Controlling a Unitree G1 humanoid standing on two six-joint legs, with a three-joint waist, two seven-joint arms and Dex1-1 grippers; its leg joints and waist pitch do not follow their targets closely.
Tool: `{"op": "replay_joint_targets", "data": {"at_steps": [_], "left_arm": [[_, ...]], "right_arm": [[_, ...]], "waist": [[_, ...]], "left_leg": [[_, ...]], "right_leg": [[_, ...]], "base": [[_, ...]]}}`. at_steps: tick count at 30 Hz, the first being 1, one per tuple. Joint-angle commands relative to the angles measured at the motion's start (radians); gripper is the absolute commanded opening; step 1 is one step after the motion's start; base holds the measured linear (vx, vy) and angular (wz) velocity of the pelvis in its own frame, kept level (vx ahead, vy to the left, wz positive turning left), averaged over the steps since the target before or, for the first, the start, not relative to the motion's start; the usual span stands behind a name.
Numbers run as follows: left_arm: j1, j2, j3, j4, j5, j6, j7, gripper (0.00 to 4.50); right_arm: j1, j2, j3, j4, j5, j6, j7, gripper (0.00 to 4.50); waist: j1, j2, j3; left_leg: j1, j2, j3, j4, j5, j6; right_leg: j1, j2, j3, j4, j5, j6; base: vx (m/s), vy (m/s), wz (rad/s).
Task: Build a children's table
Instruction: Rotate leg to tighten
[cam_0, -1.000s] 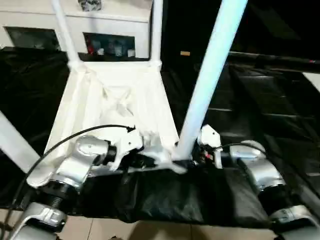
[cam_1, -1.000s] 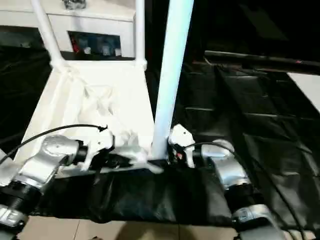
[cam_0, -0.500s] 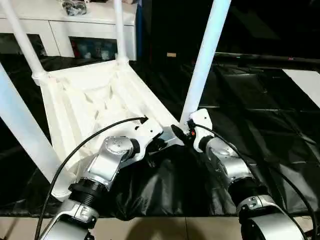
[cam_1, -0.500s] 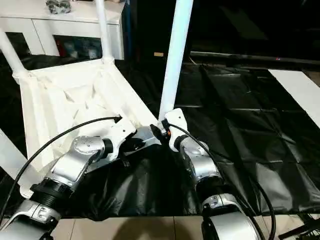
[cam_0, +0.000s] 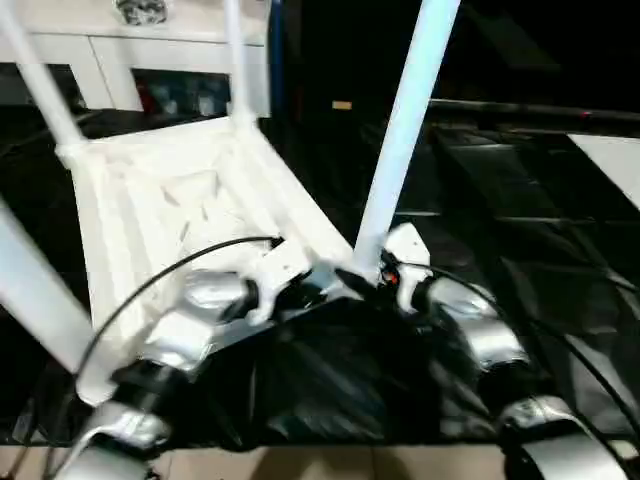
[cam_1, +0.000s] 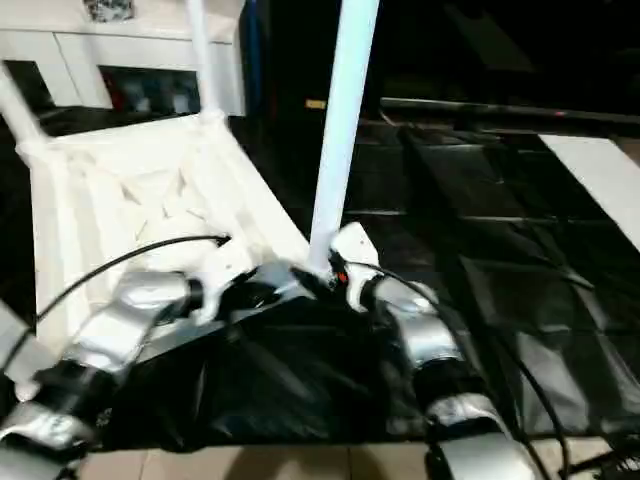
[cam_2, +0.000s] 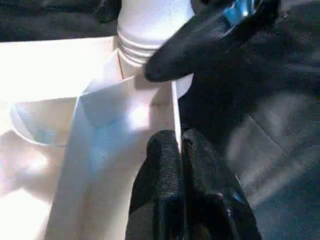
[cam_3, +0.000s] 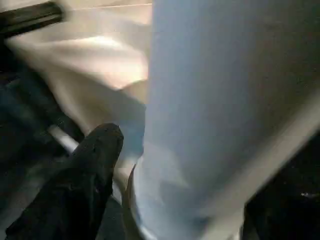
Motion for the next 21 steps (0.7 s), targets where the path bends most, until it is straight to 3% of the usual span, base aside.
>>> {"op": "replay_joint_targets", "data": {"at_steps": [1,4,9,11,13,15,21], "left_arm": [[0.006,-0.014,-0.06,-0.019,-0.047,-0.045,-0.082,0.0],[0.007,0.02,-0.061,-0.024,-0.063,-0.049,-0.14,0.0],[-0.001,0.04,-0.056,-0.009,-0.068,-0.061,-0.168,0.0],[-0.004,0.048,-0.054,-0.005,-0.071,-0.061,-0.183,0.0],[-0.008,0.057,-0.051,0.0,-0.076,-0.059,-0.203,0.0],[-0.011,0.06,-0.05,0.007,-0.08,-0.062,-0.215,0.0],[-0.018,0.065,-0.052,0.022,-0.077,-0.069,-0.229,0.0]], "right_arm": [[0.025,0.006,0.099,-0.046,0.017,0.002,0.164,3.6],[0.039,-0.036,0.125,-0.077,0.02,0.007,0.253,3.6],[0.053,-0.065,0.147,-0.11,0.023,0.014,0.318,3.6],[0.057,-0.073,0.154,-0.119,0.018,0.012,0.328,3.29],[0.061,-0.075,0.16,-0.126,0.016,0.014,0.336,3.24],[0.066,-0.075,0.163,-0.138,0.017,0.021,0.346,2.88],[0.073,-0.072,0.166,-0.156,0.022,0.037,0.362,2.63]], "waist": [[0.002,0.002,-0.05],[0.008,0.004,-0.048],[0.014,0.002,-0.042],[0.015,0.002,-0.043],[0.016,0.002,-0.044],[0.017,0.003,-0.045],[0.02,0.004,-0.048]], "left_leg": [[-0.001,0.017,0.007,-0.049,-0.149,0.096],[0.003,0.019,0.008,-0.049,-0.153,0.106],[0.009,0.022,0.008,-0.056,-0.237,0.062],[0.007,0.022,0.007,-0.058,-0.241,0.053],[0.006,0.02,0.007,-0.057,-0.224,0.049],[0.005,0.02,0.007,-0.056,-0.211,0.051],[0.005,0.019,0.008,-0.053,-0.187,0.056]], "right_leg": [[0.05,-0.033,0.033,-0.058,0.003,-0.255],[0.049,-0.033,0.031,-0.054,0.025,-0.278],[0.045,-0.039,0.034,-0.068,-0.126,-0.25],[0.046,-0.039,0.035,-0.07,-0.145,-0.24],[0.047,-0.038,0.034,-0.067,-0.128,-0.236],[0.048,-0.037,0.034,-0.064,-0.105,-0.237],[0.05,-0.036,0.033,-0.059,-0.055,-0.25]], "base": [[0.0,0.0,0.0],[0.0,0.0,0.0],[0.0,0.0,0.0],[0.0,0.0,0.0],[0.0,0.0,0.0],[0.0,0.0,0.0],[0.0,0.0,0.0]]}}
